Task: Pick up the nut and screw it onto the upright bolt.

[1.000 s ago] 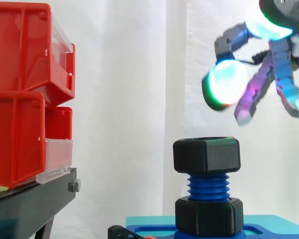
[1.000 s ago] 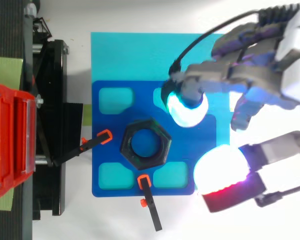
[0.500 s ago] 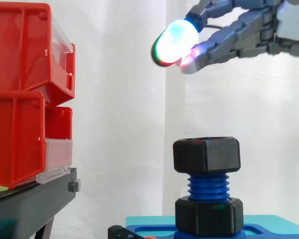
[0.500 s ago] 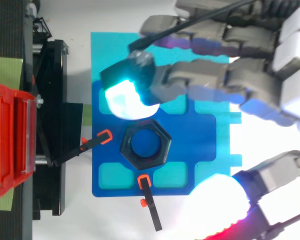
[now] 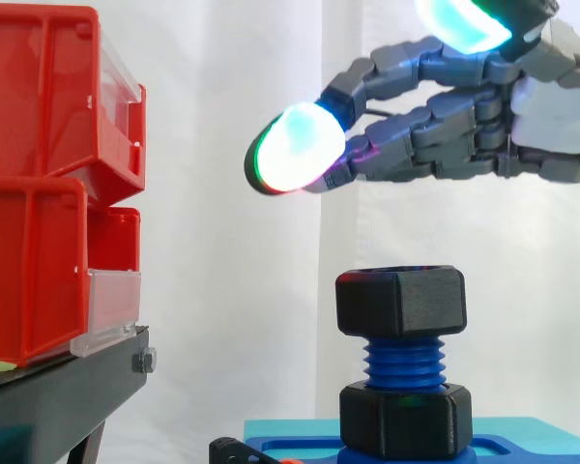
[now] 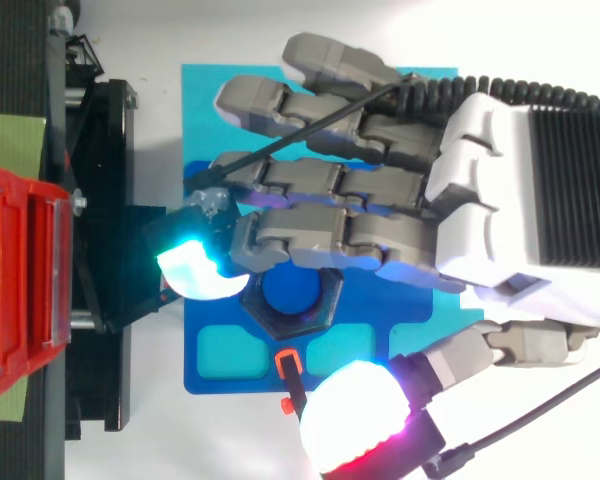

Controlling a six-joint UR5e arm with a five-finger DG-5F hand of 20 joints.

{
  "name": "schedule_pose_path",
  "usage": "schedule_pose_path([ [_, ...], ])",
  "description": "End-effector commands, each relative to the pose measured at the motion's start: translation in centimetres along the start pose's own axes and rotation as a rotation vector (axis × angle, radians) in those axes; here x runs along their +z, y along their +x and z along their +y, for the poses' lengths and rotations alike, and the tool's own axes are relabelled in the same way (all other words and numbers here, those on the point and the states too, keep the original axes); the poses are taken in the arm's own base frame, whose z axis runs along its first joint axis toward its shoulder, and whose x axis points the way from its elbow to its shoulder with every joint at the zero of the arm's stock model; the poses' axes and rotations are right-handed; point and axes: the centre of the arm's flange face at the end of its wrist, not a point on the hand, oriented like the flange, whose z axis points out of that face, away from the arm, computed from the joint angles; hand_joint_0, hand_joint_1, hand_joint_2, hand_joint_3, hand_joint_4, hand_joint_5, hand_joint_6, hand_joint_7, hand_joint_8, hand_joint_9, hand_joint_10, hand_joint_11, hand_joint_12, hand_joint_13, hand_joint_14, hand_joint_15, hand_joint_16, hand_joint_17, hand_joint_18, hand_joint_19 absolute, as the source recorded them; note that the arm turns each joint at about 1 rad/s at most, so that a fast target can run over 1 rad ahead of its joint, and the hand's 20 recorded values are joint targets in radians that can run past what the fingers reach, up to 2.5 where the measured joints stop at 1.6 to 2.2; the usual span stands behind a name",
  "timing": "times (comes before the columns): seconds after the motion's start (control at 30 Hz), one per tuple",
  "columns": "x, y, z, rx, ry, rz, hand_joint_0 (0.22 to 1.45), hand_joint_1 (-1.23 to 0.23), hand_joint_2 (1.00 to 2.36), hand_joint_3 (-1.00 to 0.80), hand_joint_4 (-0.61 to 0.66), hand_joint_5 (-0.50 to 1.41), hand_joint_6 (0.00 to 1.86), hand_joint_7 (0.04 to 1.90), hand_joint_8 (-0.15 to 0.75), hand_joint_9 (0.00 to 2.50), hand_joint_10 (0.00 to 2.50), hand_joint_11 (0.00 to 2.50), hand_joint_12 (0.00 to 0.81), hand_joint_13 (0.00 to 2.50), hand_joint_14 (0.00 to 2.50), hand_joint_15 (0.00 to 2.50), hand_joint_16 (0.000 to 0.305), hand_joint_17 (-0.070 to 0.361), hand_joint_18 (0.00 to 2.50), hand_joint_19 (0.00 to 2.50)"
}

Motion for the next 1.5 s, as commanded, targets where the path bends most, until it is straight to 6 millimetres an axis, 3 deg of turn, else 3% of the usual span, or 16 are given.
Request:
schedule_pose_path([
  [0.0,-0.2,0.3,-0.1,-0.002,0.008,0.016,0.47,-0.07,1.00,-0.50,0.05,-0.14,0.50,0.58,0.166,0.37,0.00,0.00,0.339,0.08,0.00,0.00,0.049,0.110,0.00,0.00],
  [0.43,-0.5,1.7,-1.1,-0.013,0.027,0.069,0.46,-0.05,1.00,-0.50,0.10,-0.13,0.50,0.64,0.185,0.33,0.00,0.00,0.346,0.04,0.00,0.00,0.049,0.110,0.00,0.00],
  [1.1,-0.6,1.5,-1.7,-0.018,0.029,0.077,0.47,-0.09,1.00,-0.50,0.14,-0.10,0.50,0.78,0.214,0.42,0.00,0.00,0.351,0.12,0.00,0.00,0.048,0.109,0.00,0.00],
  [1.27,-0.6,1.3,-2.3,-0.020,0.025,0.081,0.47,-0.11,1.00,-0.50,0.17,-0.07,0.50,0.90,0.227,0.48,0.00,0.00,0.351,0.16,0.00,0.00,0.045,0.101,0.00,0.00],
  [1.37,-0.5,1.2,-2.4,-0.021,0.023,0.080,0.48,-0.14,1.00,-0.50,0.15,-0.05,0.50,1.09,0.234,0.52,0.00,0.00,0.343,0.18,0.00,0.00,0.041,0.092,0.00,0.00],
  [1.47,-0.5,1.0,-2.6,-0.021,0.019,0.080,0.50,-0.28,1.00,-0.50,0.10,-0.02,0.51,1.29,0.245,0.57,0.00,0.00,0.325,0.23,0.00,0.00,0.037,0.083,0.00,0.00],
])
